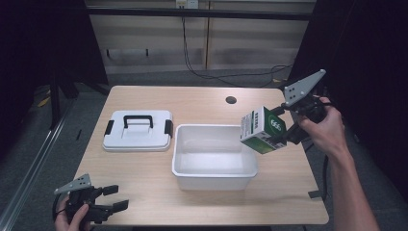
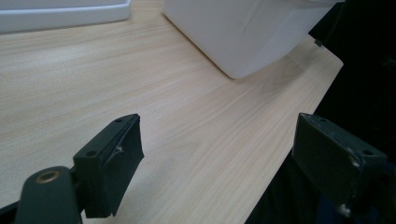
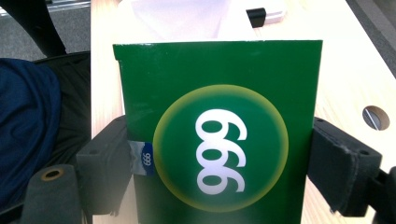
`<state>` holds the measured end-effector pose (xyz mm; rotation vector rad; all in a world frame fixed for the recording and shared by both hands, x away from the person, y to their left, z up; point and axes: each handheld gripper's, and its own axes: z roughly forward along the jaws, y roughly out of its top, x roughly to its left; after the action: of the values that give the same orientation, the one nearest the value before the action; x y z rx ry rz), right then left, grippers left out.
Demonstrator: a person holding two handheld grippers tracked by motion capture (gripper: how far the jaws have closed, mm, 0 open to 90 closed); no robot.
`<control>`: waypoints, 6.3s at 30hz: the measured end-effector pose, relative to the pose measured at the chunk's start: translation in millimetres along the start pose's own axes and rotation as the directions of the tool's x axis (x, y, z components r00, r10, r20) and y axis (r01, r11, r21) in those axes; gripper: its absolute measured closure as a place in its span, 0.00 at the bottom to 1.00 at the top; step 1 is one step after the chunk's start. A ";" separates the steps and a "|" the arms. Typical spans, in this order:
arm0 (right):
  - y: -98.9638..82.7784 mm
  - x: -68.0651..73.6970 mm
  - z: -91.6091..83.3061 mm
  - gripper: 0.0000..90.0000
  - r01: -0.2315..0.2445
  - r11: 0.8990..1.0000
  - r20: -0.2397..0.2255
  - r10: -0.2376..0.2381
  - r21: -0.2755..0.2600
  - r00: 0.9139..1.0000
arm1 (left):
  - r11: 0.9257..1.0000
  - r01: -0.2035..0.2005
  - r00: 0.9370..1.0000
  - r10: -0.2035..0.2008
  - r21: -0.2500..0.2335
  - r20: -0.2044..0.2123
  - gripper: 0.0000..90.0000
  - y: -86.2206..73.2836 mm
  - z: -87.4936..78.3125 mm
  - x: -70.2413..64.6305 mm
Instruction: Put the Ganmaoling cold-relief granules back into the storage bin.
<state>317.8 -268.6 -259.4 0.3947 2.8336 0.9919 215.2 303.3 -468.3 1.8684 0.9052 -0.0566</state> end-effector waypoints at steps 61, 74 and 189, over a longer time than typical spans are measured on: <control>50.7 -9.1 109.0 0.18 0.110 0.899 -0.102 -0.074 0.423 0.992 | 1.000 0.000 1.000 0.000 -0.003 0.002 0.18 0.1 -0.6 0.1; 50.2 -9.7 136.8 0.18 0.149 0.846 -0.128 -0.096 0.513 0.987 | 1.000 -0.004 1.000 0.004 -0.001 0.003 0.18 0.0 -0.4 0.4; 7.8 -8.4 148.1 0.10 0.012 0.953 -0.045 0.001 0.302 0.999 | 1.000 -0.004 1.000 0.004 -0.005 0.007 0.18 0.0 -0.4 -0.1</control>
<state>355.8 -176.8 -369.8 0.3959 3.0306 0.5696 215.0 303.6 -468.1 1.8641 0.8958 -0.0582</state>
